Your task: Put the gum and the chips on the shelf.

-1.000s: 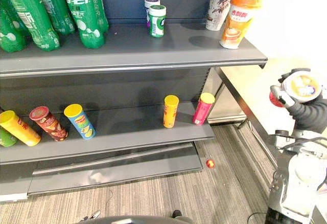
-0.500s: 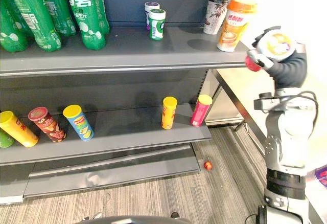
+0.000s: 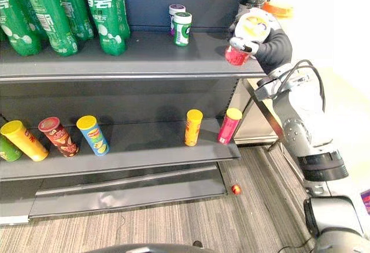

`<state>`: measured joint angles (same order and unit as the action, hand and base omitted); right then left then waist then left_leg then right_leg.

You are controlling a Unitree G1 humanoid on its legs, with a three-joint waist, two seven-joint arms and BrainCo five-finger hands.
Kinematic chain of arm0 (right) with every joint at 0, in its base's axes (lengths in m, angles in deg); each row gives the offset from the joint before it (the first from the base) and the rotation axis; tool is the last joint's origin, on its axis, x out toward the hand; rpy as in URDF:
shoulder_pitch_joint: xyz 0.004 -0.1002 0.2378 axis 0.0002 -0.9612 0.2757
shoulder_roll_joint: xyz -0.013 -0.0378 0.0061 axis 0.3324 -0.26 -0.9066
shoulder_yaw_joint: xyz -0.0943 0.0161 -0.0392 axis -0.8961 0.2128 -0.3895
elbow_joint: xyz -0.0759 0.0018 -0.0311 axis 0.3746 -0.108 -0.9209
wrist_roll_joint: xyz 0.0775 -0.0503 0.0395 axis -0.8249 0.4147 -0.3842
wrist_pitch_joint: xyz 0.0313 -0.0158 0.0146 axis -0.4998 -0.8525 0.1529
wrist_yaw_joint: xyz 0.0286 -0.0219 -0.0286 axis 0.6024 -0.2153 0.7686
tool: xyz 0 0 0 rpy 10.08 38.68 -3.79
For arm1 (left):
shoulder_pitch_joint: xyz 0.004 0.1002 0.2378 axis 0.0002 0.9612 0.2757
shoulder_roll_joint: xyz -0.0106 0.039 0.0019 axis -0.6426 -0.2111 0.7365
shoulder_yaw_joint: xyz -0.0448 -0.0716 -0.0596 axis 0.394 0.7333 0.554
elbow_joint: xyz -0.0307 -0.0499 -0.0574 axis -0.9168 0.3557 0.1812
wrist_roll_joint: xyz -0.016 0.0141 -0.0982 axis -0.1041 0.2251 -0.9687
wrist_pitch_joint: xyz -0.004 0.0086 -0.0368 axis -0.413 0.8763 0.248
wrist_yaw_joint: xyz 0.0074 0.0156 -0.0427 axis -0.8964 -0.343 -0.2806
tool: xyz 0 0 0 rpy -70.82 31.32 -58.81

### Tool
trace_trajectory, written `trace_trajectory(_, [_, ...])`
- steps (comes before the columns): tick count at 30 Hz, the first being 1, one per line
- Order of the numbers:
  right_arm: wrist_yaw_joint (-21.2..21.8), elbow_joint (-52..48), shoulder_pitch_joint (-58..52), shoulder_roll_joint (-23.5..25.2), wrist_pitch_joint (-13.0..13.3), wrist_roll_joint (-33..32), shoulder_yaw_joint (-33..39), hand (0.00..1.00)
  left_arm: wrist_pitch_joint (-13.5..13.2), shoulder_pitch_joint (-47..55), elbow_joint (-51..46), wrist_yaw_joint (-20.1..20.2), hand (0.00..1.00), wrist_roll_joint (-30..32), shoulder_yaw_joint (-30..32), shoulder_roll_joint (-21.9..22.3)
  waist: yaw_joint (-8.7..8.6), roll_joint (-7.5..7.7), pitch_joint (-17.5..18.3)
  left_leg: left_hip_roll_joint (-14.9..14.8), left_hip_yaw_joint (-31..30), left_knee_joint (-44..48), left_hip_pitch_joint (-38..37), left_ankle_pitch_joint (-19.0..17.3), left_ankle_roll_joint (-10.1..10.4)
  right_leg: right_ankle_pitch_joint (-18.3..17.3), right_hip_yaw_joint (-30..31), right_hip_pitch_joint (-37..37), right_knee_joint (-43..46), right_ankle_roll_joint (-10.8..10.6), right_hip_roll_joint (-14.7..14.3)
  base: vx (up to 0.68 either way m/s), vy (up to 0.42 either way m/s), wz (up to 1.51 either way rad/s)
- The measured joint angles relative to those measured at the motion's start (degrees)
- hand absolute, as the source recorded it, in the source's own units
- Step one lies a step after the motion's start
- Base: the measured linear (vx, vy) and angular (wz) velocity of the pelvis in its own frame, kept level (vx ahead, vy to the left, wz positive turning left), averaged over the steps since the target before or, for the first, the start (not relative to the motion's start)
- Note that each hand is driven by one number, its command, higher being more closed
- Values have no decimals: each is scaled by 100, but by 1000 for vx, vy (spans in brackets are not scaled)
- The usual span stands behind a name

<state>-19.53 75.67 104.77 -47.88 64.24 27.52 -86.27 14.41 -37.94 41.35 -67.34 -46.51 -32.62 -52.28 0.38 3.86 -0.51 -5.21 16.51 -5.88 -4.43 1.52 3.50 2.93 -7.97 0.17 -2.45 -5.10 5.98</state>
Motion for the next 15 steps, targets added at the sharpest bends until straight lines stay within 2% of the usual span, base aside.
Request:
trace_trajectory(8, [9, 275, 514, -170, -99, -188, -578, 100, 5, -75, 30, 4, 0, 3, -181, -49, 131, 26, 6, -21, -16, 0, 22, 20, 9, 25, -22, 9, -50, -2, -21, 0, -1, 0])
trace_trajectory(15, [80, 290, 702, -170, -124, -189, -774, 100, 9, -104, 29, 5, 0, 2, -186, -75, 156, 80, 4, -26, -135, 0, 107, 49, 6, 24, -136, 7, -72, -1, -21, 0, -8, 8])
